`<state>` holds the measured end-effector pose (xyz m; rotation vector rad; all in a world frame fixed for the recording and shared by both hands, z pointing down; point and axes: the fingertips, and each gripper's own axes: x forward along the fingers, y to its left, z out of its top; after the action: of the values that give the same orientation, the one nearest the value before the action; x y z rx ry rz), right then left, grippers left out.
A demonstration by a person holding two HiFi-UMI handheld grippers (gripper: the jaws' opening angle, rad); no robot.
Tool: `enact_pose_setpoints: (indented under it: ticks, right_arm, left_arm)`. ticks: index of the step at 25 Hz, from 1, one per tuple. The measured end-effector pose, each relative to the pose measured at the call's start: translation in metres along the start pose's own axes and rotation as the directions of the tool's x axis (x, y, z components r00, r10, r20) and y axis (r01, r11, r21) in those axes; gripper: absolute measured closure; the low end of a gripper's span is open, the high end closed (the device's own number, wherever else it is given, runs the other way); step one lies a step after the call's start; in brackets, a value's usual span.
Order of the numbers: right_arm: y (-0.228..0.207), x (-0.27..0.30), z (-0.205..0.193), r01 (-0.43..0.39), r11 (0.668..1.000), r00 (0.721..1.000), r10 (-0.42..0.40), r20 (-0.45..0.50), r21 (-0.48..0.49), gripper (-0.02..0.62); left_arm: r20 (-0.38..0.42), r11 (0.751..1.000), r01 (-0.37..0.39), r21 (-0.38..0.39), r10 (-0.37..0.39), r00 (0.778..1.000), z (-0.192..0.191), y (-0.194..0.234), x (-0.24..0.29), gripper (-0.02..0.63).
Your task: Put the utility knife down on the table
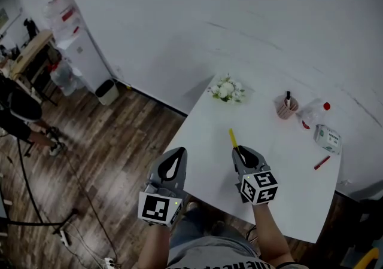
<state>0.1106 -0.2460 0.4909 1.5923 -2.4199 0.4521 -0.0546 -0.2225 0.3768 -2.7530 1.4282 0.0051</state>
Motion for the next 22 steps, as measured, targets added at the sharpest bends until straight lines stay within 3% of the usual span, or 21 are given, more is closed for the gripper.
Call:
enact_pose_setpoints:
  ticks: [10,22]
  right_arm:
    - [-0.009,0.037,-0.059,0.021,0.999,0.983,-0.016,-0.181,0.031,0.528]
    - [-0.009,0.056,-0.094,0.040,0.999,0.957,-0.031,-0.287,0.026,0.528]
  left_arm:
    - [-0.048,0.999,-0.029,-0.019,0.028,0.998,-0.015,0.023,0.002,0.592]
    - [-0.065,0.999,-0.034,-0.037,0.031,0.997,-0.026,0.039,0.003,0.592]
